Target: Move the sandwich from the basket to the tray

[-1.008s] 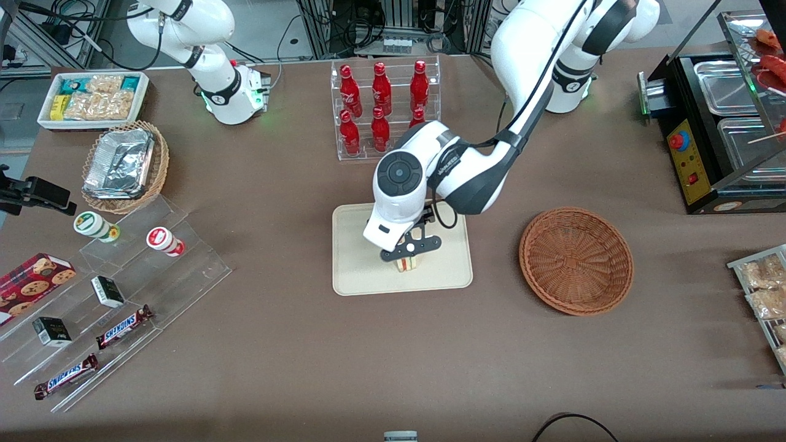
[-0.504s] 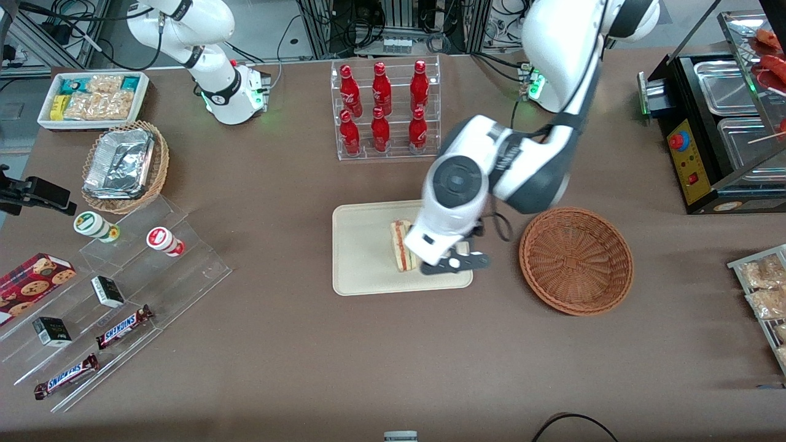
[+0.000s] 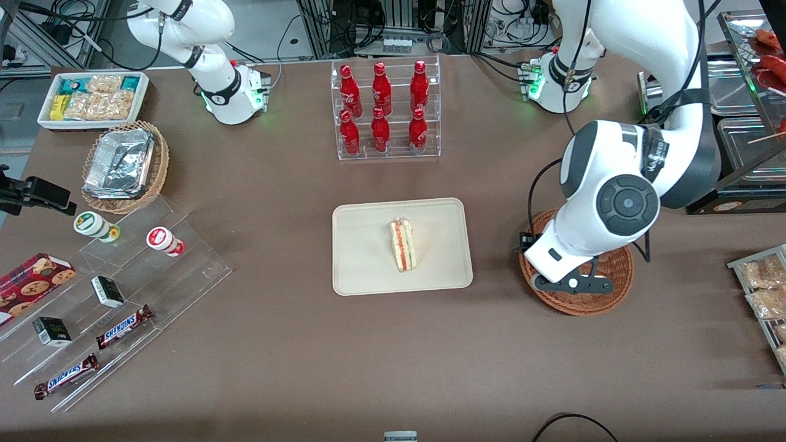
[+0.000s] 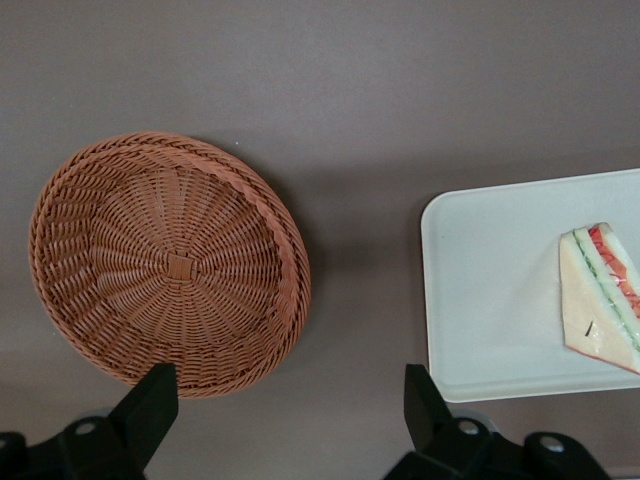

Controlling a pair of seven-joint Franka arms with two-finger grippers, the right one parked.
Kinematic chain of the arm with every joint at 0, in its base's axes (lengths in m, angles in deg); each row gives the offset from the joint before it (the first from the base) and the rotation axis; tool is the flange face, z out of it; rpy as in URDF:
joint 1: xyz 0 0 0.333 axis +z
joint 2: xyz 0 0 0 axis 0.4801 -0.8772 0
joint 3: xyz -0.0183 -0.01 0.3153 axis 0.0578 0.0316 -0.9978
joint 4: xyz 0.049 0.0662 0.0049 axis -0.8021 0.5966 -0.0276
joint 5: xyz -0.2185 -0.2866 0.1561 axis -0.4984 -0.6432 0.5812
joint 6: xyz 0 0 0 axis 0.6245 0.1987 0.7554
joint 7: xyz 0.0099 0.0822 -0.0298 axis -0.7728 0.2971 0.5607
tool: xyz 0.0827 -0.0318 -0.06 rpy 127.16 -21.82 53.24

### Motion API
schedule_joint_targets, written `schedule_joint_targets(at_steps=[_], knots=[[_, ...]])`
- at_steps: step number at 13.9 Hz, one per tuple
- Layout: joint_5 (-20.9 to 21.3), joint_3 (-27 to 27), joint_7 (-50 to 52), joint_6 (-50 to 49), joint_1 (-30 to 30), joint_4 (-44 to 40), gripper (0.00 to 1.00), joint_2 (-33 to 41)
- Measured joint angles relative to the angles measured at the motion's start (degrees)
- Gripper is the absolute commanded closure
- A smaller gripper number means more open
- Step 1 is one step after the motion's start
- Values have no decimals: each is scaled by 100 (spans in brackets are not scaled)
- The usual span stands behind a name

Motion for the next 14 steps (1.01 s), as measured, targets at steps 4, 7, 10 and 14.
schedule_joint_targets(at_steps=[4, 7, 10, 14], knots=[[2, -175, -142, -173, -60, 24, 0, 170], [3, -618, -752, -456, -34, 36, 0, 417], [55, -385, -971, -620, 479, 89, 0, 765], [666, 1247, -1026, -709, 1891, 120, 0, 1052]])
